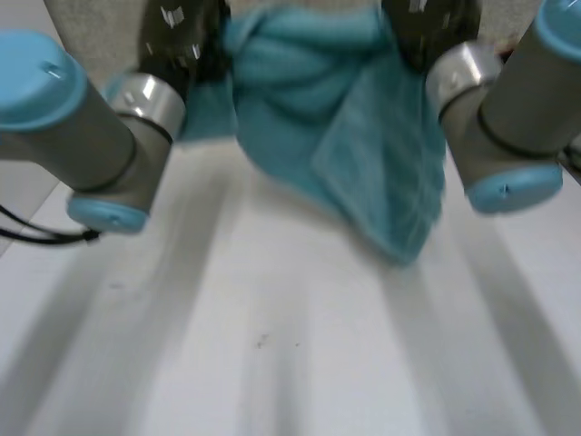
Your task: Fold the laundry
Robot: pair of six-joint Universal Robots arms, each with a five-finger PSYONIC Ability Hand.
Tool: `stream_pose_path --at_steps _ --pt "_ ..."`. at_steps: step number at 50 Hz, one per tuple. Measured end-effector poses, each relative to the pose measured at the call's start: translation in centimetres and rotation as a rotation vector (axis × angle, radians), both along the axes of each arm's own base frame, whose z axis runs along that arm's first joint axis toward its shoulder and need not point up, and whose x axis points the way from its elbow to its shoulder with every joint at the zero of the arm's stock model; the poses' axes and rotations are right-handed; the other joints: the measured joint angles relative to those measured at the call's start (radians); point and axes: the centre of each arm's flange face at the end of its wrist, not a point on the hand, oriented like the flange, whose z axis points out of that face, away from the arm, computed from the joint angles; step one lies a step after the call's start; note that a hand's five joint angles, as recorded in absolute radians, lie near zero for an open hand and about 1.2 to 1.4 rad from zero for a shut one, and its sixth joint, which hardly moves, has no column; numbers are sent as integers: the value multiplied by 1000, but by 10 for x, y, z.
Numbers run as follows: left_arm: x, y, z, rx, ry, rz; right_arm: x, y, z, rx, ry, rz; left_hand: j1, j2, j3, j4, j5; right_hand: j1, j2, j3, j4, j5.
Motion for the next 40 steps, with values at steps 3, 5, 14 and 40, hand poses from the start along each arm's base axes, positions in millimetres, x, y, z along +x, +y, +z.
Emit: stream_pose_path --at_steps 3,5,14,40 --pt "4 5 17 -64 5 -17 3 2 23 -118 -42 55 0 1 0 0 0 0 0 0 0 1" --pt "8 10 24 -88 -1 -30 5 9 25 -136 -38 125 0 5 6 0 0 0 0 0 0 21" --pt "27 12 -51 184 -135 -17 -10 36 -55 244 139 303 0 7 7 0 0 0 0 0 0 21" --pt "28 86 -152 509 -572 -52 -48 63 -149 994 -134 275 -662 -760 -743 -778 -693 -658 -875 -896 -898 -811"
